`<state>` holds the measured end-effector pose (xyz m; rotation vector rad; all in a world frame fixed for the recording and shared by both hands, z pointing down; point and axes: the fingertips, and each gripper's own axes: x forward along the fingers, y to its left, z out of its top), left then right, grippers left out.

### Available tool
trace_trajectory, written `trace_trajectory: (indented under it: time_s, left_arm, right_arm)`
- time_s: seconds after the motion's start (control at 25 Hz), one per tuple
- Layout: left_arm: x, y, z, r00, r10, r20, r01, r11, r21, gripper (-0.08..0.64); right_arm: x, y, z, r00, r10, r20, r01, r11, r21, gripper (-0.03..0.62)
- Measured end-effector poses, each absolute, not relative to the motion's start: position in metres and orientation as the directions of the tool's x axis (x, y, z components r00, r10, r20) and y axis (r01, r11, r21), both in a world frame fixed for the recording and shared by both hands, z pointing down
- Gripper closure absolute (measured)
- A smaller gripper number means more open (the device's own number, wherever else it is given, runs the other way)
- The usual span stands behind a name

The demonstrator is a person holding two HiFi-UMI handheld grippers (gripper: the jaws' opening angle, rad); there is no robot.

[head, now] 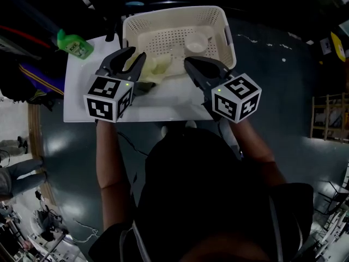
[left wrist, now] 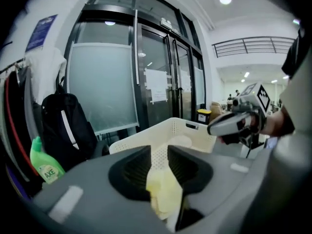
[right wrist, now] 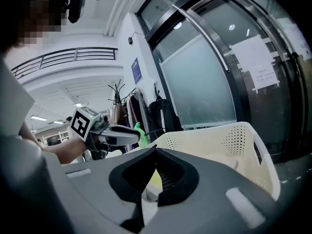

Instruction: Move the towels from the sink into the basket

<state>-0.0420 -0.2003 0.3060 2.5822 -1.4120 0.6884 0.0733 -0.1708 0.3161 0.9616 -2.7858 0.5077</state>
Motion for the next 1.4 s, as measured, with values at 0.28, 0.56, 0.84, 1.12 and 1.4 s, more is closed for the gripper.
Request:
trace_trajectory:
  time_s: [0.28,0.56,0.84,1.12,1.4]
  left_arm:
    - [-0.060,-0.180,0.300,0.436,-0.842,0.319,-0.889,-0.457,0.008,0.551]
    - [-0.095,-0.147,0.303,0.348,-0.895,0.279,-0.935,-0.352,0.036,0.551]
    - [-0.120,-0.105,0.318,0.225,-0.930,0.290,-0.974,-0.208,0.088,0.551]
    - [-0.141,-0.072,0.344,0.126,-0.943,0.308,-0.988,-0.090,0.128,0.551]
    - [-0.149,-0.051,0.366,0.110,-0.937,0.333,-0.986,-0.060,0.155,0.551]
  right_arm:
    - [0.067,-0.168,0.313,-0.793,-0.559,0.242,-0.608,0.748,-0.267,0.598]
    - [0.035,-0.155,0.312,-0.845,-0.477,0.240,-0.529,0.808,-0.258,0.598]
    - [0.003,-0.134,0.314,-0.912,-0.331,0.242,-0.391,0.882,-0.264,0.598]
    - [-0.032,-0.096,0.326,-0.955,-0.168,0.243,-0.231,0.938,-0.259,0.598]
    - [-0.052,-0.067,0.356,-0.945,-0.084,0.317,-0.175,0.947,-0.270,0.598]
